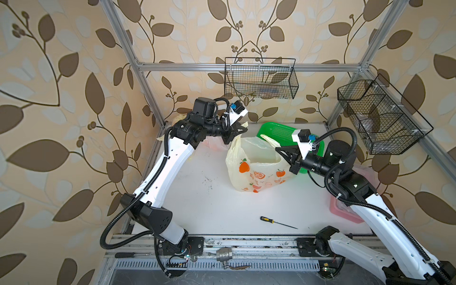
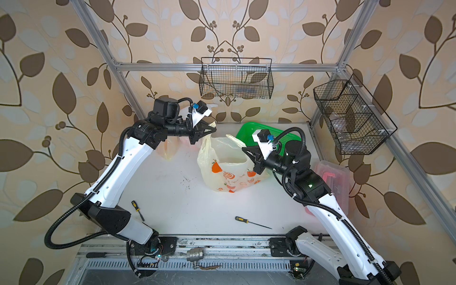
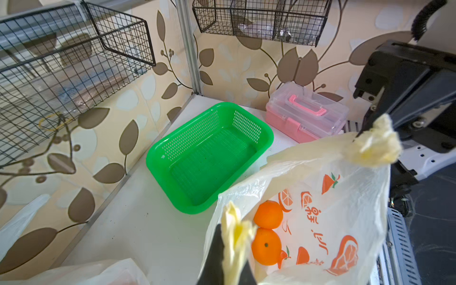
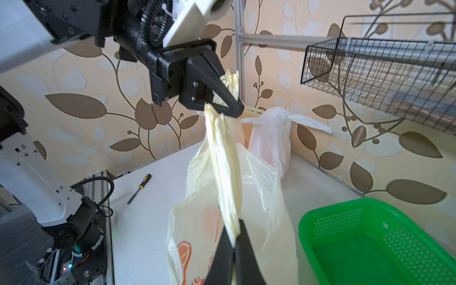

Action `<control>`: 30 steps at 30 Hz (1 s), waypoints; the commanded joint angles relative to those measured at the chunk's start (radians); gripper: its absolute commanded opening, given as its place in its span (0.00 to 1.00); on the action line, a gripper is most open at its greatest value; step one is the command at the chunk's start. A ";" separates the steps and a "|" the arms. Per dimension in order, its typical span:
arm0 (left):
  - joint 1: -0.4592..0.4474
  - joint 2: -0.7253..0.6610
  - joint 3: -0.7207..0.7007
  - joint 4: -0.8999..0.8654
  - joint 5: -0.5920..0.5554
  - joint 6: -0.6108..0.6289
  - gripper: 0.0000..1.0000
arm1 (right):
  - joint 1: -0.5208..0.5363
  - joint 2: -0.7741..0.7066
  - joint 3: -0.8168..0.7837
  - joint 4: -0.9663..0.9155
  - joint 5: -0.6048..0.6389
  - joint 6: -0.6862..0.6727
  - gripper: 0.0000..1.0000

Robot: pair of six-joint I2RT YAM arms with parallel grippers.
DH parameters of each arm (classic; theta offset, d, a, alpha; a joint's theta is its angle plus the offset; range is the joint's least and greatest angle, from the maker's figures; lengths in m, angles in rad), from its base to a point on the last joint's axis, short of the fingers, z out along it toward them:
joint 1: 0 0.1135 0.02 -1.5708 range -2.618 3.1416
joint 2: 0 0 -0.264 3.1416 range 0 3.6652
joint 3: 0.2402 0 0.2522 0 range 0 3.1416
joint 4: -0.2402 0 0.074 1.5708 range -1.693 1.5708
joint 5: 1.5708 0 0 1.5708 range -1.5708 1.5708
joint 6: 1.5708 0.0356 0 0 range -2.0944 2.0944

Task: Place the oranges into plastic bags & tie knots
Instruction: Adjust the plastic bag at the center of the board.

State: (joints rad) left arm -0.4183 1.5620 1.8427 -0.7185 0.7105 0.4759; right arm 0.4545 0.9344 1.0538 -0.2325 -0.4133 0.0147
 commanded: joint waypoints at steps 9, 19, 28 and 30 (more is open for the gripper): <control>0.000 -0.141 -0.212 0.159 0.024 -0.111 0.72 | -0.009 0.090 -0.103 0.173 0.044 0.132 0.00; 0.000 -0.140 -0.227 0.191 0.064 -0.134 0.87 | -0.039 0.123 -0.149 0.299 0.045 0.240 0.00; 0.000 -0.063 -0.193 0.220 0.004 -0.132 0.89 | -0.039 0.183 -0.184 0.435 0.056 0.286 0.00; 0.000 -0.045 -0.183 0.220 0.018 -0.132 0.88 | -0.039 0.188 -0.195 0.448 0.059 0.291 0.00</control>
State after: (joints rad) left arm -0.4183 1.5024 1.6131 -0.5350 0.7235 0.3405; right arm 0.4183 1.1156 0.8860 0.1581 -0.3687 0.2855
